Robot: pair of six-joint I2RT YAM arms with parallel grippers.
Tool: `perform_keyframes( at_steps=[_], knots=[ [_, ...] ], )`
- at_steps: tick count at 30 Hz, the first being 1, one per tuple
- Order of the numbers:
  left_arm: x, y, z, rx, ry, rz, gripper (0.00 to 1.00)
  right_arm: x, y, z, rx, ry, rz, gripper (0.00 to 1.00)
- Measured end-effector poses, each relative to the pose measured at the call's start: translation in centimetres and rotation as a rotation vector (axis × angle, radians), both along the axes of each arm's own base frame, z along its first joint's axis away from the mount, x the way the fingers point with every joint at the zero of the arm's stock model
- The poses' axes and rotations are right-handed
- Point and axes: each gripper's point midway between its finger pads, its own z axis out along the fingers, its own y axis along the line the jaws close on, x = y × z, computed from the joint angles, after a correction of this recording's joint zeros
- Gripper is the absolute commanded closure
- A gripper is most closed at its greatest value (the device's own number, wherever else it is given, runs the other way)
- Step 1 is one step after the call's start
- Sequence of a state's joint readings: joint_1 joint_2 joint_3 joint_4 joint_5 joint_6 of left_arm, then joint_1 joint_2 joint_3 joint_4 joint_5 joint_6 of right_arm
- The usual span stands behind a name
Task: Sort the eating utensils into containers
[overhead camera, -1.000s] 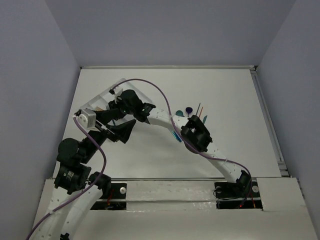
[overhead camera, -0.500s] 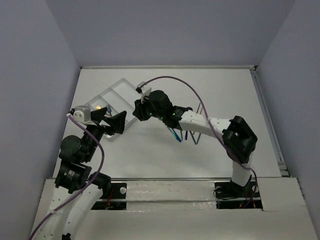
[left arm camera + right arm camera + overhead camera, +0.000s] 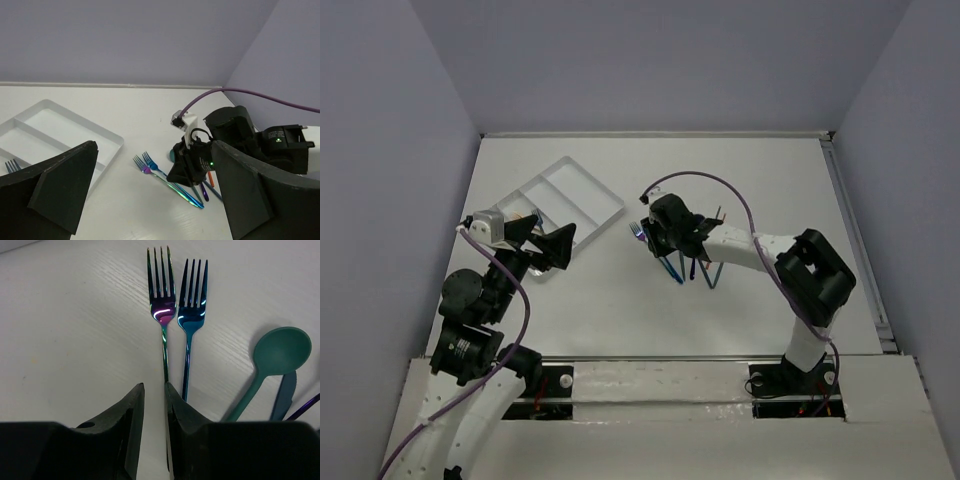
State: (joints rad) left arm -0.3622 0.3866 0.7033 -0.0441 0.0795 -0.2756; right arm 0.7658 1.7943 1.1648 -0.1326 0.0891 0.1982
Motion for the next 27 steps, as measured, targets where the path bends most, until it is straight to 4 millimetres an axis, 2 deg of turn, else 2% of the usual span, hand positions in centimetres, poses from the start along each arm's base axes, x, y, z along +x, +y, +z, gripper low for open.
perform_keyframes(
  at_steps=[6, 19, 20, 22, 27],
  knots=[
    [0.0, -0.2, -0.1, 0.003, 0.004, -0.007, 0.01, 1.6, 0.3, -1.9, -0.047, 0.021, -0.007, 0.72],
    [-0.1, -0.4, -0.1, 0.004, 0.001, -0.023, 0.01, 1.3, -0.2, -4.5, -0.092, 0.075, -0.009, 0.73],
    [-0.1, -0.4, -0.1, 0.005, 0.001, -0.023, 0.01, 1.4, -0.1, -4.4, -0.088, 0.075, -0.007, 0.74],
    [-0.1, -0.4, -0.1, 0.004, 0.001, -0.024, 0.01, 1.4, 0.0, -4.5, -0.086, 0.077, -0.004, 0.86],
    [-0.1, -0.4, -0.1, 0.004, 0.001, -0.024, 0.01, 1.1, 0.4, -4.6, -0.074, 0.094, 0.015, 0.96]
  ],
)
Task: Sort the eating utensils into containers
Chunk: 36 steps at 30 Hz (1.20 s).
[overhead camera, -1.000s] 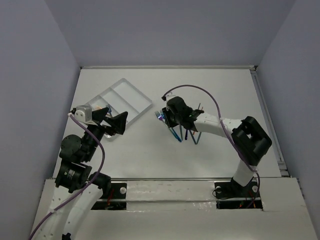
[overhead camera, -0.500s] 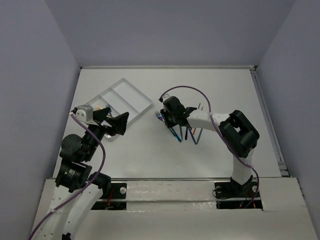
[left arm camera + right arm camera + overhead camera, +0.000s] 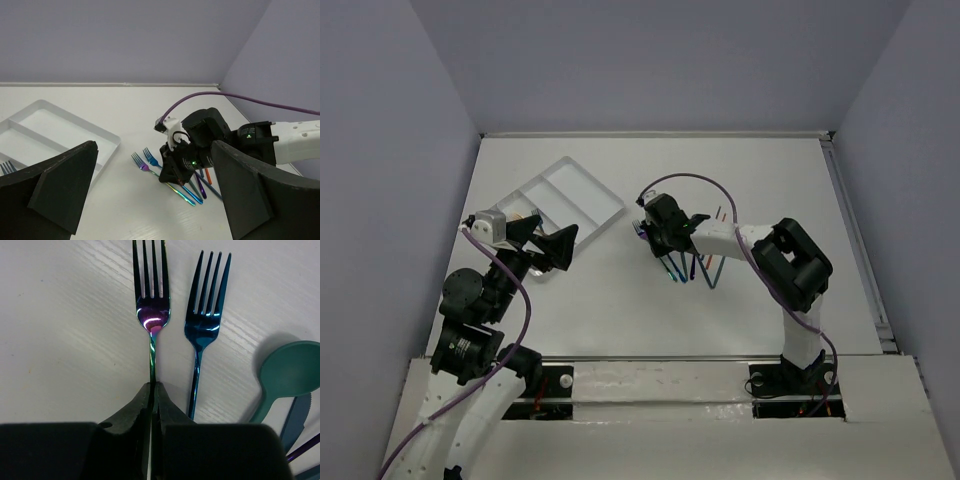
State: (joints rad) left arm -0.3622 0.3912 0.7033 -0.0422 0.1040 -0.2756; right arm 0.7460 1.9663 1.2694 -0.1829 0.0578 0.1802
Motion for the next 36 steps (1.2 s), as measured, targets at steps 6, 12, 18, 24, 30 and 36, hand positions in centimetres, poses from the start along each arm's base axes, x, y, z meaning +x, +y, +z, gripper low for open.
perform_keyframes(
  at_steps=[6, 12, 18, 24, 30, 36],
  knots=[
    [0.0, 0.0, 0.0, 0.000, 0.000, 0.000, 0.01, -1.1, 1.5, 0.3, 0.069, 0.046, 0.058, 0.98],
    [0.0, 0.0, 0.0, 0.000, 0.000, 0.000, 0.01, -2.0, 3.0, 3.4, 0.175, 0.052, 0.109, 1.00],
    [0.0, 0.0, 0.0, 0.000, -0.001, 0.000, 0.01, -1.1, 6.9, 10.5, 0.398, -0.044, 0.167, 1.00],
    [0.0, 0.0, 0.0, 0.000, -0.001, 0.000, 0.01, 0.6, 16.0, 14.5, 0.577, -0.118, 0.286, 1.00],
    [0.0, 0.0, 0.0, 0.000, -0.002, 0.001, 0.01, 1.2, 22.8, 13.8, 0.687, -0.117, 0.364, 1.00],
    [0.0, 0.0, 0.0, 0.000, -0.002, 0.001, 0.01, 3.3, 27.4, 13.1, 0.755, -0.155, 0.378, 1.00]
  ],
)
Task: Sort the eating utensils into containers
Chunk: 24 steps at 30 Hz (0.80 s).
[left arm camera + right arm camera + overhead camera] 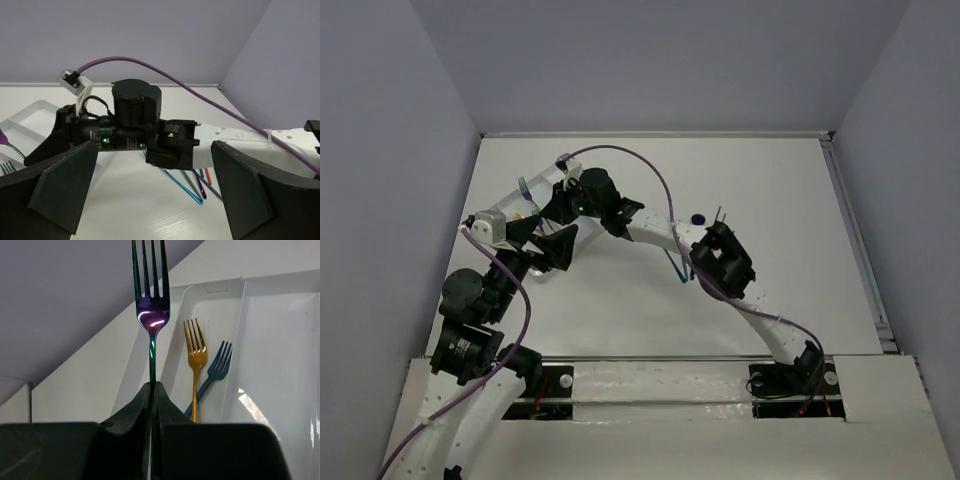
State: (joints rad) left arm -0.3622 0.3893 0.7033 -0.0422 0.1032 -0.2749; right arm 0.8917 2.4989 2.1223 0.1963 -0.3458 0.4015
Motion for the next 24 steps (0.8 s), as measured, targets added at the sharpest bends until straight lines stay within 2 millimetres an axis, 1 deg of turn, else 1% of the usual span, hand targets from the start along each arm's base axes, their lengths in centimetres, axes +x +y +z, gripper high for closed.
perform_keyframes(
  at_steps=[4, 6, 8, 9, 10, 12, 13, 17, 21, 24],
  knots=[
    [0.0, 0.0, 0.0, 0.000, 0.000, -0.001, 0.01, 0.8, 1.9, -0.6, 0.024, -0.028, -0.013, 1.00],
    [0.0, 0.0, 0.0, 0.000, 0.000, -0.001, 0.01, 0.9, 2.4, -1.0, 0.024, -0.035, -0.020, 1.00],
    [0.0, 0.0, 0.0, 0.000, 0.000, -0.001, 0.01, 1.0, 2.9, -1.2, 0.024, -0.046, -0.027, 0.98],
    [0.0, 0.0, 0.0, 0.000, 0.000, -0.001, 0.01, 1.2, 2.9, -1.3, 0.024, -0.051, -0.031, 0.96],
    [0.0, 0.0, 0.0, 0.000, 0.000, -0.001, 0.01, 1.1, 3.0, -1.7, 0.014, -0.053, -0.031, 0.88],
    [0.0, 0.0, 0.0, 0.000, 0.000, -0.001, 0.01, 1.0, 3.0, -2.0, 0.002, -0.053, -0.033, 0.80],
    [0.0, 0.0, 0.0, 0.000, 0.000, -0.001, 0.01, 1.0, 2.9, -2.2, -0.003, -0.053, -0.035, 0.72],
    [0.0, 0.0, 0.0, 0.000, 0.000, -0.001, 0.01, 1.0, 2.8, -2.9, -0.024, -0.058, -0.035, 0.60],
    [0.0, 0.0, 0.0, 0.000, 0.000, -0.001, 0.01, 0.9, 2.6, -3.6, -0.044, -0.054, -0.033, 0.58],
    [0.0, 0.0, 0.0, 0.000, 0.000, -0.001, 0.01, 0.6, 2.0, -4.0, -0.068, -0.047, -0.032, 0.58]
  ],
)
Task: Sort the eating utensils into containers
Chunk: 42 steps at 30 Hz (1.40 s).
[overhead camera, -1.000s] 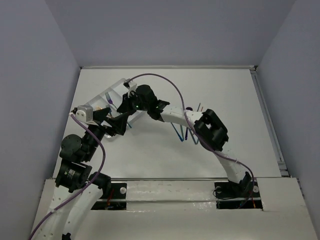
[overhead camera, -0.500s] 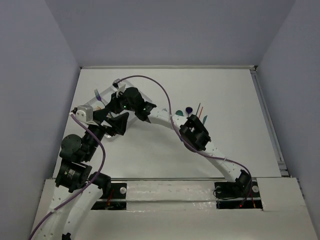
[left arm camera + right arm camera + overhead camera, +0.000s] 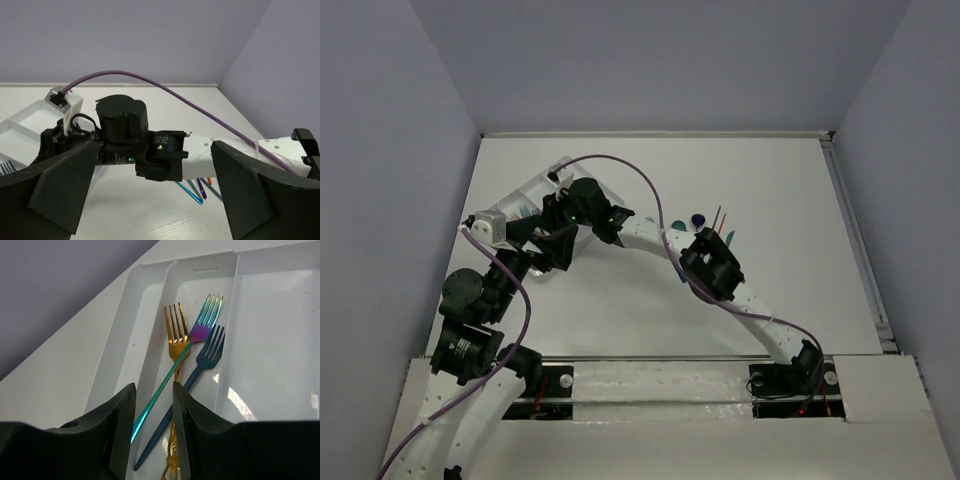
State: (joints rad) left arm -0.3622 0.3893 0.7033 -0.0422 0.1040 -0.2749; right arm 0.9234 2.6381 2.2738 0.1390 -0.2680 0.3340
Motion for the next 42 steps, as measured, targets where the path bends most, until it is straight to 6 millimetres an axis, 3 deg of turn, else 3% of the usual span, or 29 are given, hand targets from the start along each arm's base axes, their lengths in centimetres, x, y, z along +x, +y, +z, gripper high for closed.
perform_keyframes(
  at_steps=[4, 9, 15, 18, 20, 23, 28, 33, 37, 40, 41, 42],
  knots=[
    [0.0, 0.0, 0.0, 0.000, 0.000, 0.000, 0.01, -0.7, -1.4, 0.3, -0.034, 0.004, -0.012, 0.61],
    [0.0, 0.0, 0.0, 0.000, 0.000, 0.000, 0.01, -2.1, -6.0, 2.7, -0.090, -0.028, -0.093, 0.62],
    [0.0, -0.1, 0.0, 0.000, 0.000, -0.004, 0.01, -3.3, -16.3, 4.7, -0.208, -0.053, -0.278, 0.63],
    [-0.1, -0.1, 0.0, 0.001, -0.001, -0.009, 0.01, -2.6, -21.5, 3.4, -0.275, -0.020, -0.367, 0.63],
    [-0.1, -0.2, 0.0, 0.001, -0.001, -0.013, 0.01, -2.5, -25.2, 0.7, -0.365, 0.029, -0.428, 0.63],
    [-0.2, -0.3, 0.0, 0.002, -0.001, -0.019, 0.01, -3.3, -28.8, -3.1, -0.496, 0.102, -0.475, 0.62],
    [-0.2, -0.3, 0.0, 0.002, -0.001, -0.020, 0.01, -4.9, -31.7, -6.3, -0.619, 0.169, -0.489, 0.62],
    [-0.1, -0.3, 0.0, 0.003, -0.001, -0.020, 0.01, -4.2, -32.8, -6.9, -0.633, 0.187, -0.513, 0.62],
    [-0.1, -0.3, 0.0, 0.003, -0.001, -0.020, 0.01, -4.0, -33.3, -8.6, -0.664, 0.216, -0.515, 0.62],
    [-0.2, -0.3, 0.0, 0.003, -0.001, -0.022, 0.01, -3.9, -32.9, -8.9, -0.669, 0.221, -0.502, 0.80],
    [-0.2, -0.4, 0.0, 0.003, -0.001, -0.022, 0.01, -3.8, -32.7, -8.9, -0.669, 0.221, -0.498, 0.80],
    [-0.2, -0.4, 0.0, 0.003, -0.001, -0.023, 0.01, -3.7, -32.6, -9.1, -0.669, 0.226, -0.497, 0.89]
  ],
)
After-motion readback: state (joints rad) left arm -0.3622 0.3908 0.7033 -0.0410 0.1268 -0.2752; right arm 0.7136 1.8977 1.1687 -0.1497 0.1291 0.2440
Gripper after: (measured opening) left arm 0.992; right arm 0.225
